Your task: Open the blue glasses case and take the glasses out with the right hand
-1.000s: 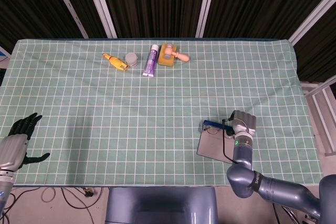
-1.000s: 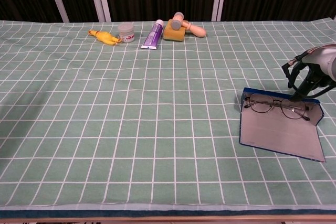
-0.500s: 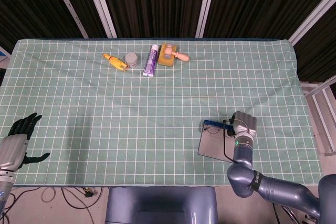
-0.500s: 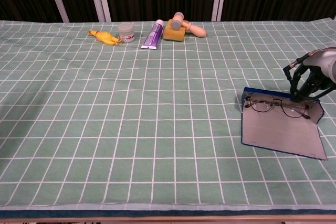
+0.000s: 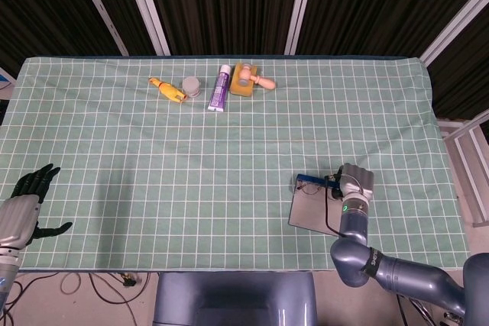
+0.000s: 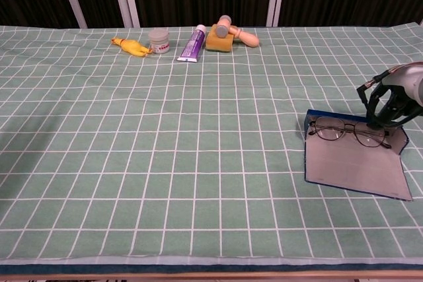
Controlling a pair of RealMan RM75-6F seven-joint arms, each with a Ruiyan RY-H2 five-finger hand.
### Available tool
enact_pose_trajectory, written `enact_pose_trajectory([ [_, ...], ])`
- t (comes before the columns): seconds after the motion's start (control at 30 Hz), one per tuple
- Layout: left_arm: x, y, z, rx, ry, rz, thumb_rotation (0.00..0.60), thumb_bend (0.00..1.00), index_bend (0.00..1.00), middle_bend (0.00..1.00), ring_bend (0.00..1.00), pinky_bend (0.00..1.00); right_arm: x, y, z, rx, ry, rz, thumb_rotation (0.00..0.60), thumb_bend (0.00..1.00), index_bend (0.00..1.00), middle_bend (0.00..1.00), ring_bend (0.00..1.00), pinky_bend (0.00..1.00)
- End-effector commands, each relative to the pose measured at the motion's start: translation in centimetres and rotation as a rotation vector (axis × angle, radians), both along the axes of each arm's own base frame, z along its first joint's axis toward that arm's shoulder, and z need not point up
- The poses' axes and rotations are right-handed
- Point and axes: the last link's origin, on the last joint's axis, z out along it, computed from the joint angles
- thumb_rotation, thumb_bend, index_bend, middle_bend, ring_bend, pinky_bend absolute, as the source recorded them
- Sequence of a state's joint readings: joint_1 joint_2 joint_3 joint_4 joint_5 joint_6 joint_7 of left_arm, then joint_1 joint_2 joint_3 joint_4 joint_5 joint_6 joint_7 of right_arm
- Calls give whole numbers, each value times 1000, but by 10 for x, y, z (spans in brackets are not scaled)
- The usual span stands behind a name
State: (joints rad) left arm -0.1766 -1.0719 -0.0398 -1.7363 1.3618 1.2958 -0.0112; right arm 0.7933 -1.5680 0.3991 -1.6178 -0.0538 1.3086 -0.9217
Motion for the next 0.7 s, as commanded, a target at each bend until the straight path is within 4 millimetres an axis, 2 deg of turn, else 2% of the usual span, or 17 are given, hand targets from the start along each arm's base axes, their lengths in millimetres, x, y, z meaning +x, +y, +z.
enact_pose_trajectory([
  [0.03,0,0,0,-1,-1,0,600,0,0,0,0,0,0,0,0,1,-2,-1,600,504,522,942,1000,1000],
  [0.4,0,0,0,0,-1,-2,600,0,0,0,0,0,3,0,0,-3,-28,5,600,513,544,942,1000,1000],
  [0.7,0,-1,0,0,-3,-2,600,0,0,0,0,0,11,-1,-5,-53,-116,54,600,513,552,942,1000,1000],
])
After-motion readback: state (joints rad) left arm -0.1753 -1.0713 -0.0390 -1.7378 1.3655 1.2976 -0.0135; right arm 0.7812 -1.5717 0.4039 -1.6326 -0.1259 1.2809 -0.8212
